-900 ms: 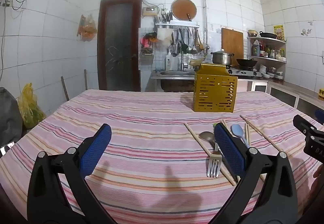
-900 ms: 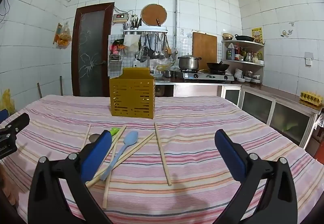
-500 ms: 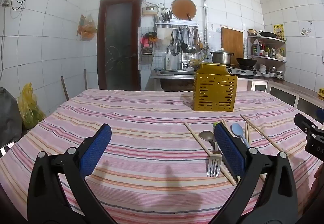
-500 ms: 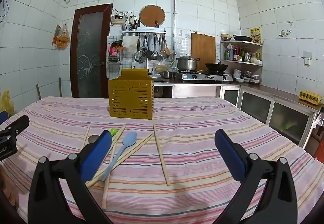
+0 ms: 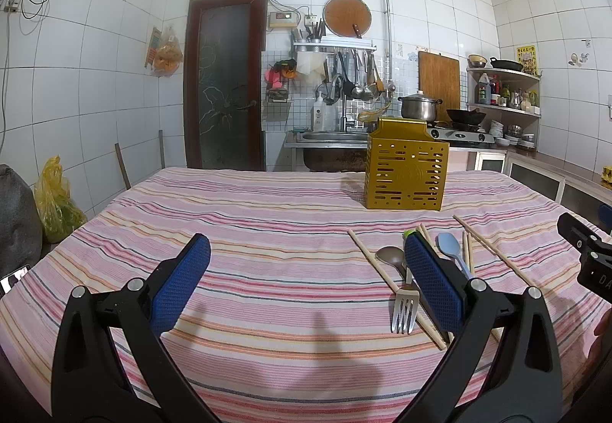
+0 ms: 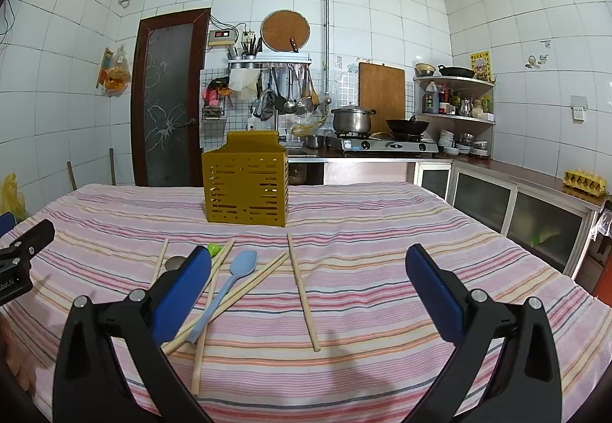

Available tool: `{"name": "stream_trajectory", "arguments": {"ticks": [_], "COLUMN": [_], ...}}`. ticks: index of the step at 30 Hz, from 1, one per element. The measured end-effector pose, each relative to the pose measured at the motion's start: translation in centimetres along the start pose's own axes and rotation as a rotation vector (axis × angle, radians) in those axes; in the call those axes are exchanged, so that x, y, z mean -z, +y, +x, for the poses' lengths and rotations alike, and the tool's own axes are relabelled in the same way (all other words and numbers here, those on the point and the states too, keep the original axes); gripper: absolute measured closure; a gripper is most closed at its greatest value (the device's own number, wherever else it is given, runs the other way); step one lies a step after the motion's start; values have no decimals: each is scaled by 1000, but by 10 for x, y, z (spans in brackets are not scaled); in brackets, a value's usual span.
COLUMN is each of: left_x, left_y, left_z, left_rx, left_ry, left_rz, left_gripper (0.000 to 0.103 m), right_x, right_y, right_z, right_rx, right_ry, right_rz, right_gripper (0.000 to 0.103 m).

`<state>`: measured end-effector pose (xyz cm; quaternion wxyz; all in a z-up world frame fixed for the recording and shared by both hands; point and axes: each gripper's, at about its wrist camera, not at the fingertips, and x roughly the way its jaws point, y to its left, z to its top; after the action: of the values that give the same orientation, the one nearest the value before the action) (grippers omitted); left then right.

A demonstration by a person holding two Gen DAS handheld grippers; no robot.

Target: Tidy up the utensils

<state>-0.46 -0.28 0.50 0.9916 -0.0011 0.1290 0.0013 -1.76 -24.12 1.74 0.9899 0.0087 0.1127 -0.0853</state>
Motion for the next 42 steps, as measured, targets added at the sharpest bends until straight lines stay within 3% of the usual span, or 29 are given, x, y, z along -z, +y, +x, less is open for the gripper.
{"name": "stream_trajectory", "arguments": {"ticks": [42], "left_x": [2], "left_y": [-1], "left_z": [5], "left_rx": [-1], "left_ry": [5], "left_rz": [4], "left_gripper": [5], "right_x": [-1], "right_y": [-8], "right_z": [-1], "right_rx": [18], "right_ry": [-2], "right_rz": [20], "right_gripper": [4]}}
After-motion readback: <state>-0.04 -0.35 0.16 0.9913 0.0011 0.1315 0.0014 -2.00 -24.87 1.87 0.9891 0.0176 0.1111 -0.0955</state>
